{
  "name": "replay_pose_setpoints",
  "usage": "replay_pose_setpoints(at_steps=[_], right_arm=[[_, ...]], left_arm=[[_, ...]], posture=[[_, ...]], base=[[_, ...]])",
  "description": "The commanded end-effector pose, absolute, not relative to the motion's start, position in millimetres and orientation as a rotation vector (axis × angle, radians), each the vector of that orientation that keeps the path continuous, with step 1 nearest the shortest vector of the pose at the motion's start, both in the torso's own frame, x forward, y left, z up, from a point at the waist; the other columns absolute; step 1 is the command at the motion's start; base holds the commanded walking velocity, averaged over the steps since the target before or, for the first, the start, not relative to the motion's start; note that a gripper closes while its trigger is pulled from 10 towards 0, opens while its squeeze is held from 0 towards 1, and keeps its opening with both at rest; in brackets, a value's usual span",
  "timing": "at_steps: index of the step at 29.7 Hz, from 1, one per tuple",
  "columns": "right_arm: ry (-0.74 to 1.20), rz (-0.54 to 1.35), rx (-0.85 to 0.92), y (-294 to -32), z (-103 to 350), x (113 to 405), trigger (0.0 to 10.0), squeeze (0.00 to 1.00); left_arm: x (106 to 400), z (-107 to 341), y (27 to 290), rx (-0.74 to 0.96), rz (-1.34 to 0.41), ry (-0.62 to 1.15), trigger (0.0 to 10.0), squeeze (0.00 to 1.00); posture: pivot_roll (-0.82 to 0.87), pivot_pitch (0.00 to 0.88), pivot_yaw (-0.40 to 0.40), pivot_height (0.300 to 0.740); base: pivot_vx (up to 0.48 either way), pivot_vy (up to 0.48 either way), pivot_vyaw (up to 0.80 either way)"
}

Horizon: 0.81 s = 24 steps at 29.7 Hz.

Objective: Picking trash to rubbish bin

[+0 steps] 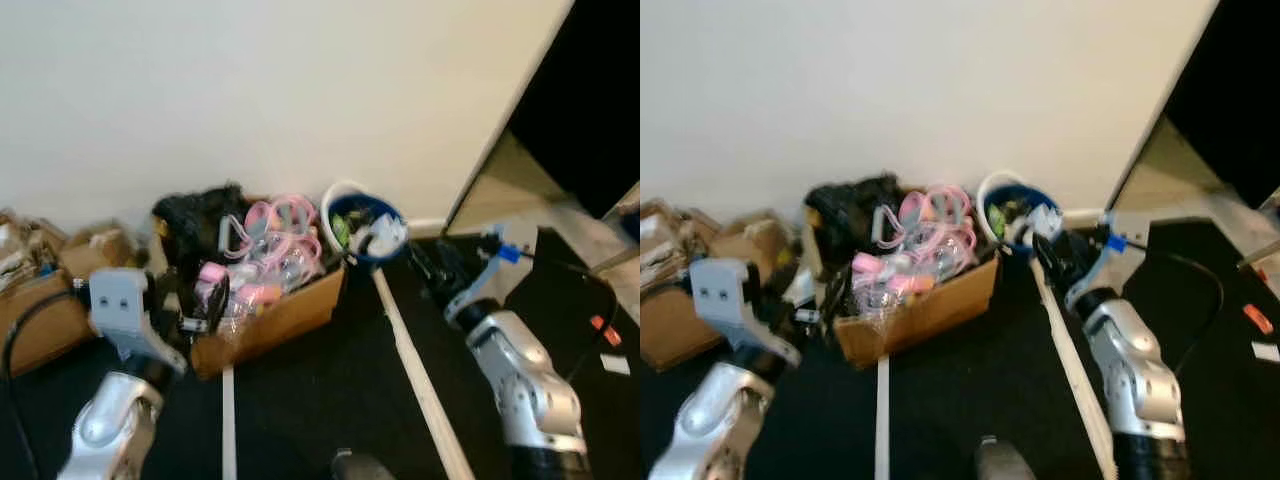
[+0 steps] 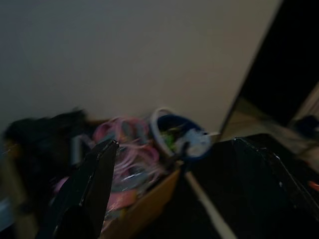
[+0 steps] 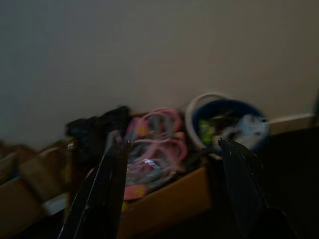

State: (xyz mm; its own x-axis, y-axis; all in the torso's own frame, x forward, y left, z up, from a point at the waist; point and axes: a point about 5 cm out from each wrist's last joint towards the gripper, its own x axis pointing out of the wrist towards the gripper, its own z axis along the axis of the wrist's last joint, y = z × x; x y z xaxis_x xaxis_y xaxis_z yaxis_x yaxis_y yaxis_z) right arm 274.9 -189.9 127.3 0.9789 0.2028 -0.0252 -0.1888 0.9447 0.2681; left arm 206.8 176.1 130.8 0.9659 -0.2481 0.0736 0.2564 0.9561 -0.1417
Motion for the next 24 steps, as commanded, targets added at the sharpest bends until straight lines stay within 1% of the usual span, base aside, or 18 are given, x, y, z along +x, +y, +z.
replay_pose_setpoints(at_steps=[1, 24], right_arm=[[0.07, 0.209, 0.282, -188.7, 124.5, 275.3, 10.0, 0.0], [0.066, 0.209, 0.288, -189.0, 125.2, 274.4, 10.0, 0.0]], left_arm=[[205.5, 125.7, 176.8, -0.168, -0.252, -0.029, 10.0, 0.0], [204.2, 126.1, 176.9, -0.171, -0.253, -0.028, 10.0, 0.0]], posture=[[-0.13, 0.0, -0.021, 0.74], [-0.13, 0.0, -0.021, 0.74]], base=[[0.0, 0.0, -0.8], [0.0, 0.0, -0.8]])
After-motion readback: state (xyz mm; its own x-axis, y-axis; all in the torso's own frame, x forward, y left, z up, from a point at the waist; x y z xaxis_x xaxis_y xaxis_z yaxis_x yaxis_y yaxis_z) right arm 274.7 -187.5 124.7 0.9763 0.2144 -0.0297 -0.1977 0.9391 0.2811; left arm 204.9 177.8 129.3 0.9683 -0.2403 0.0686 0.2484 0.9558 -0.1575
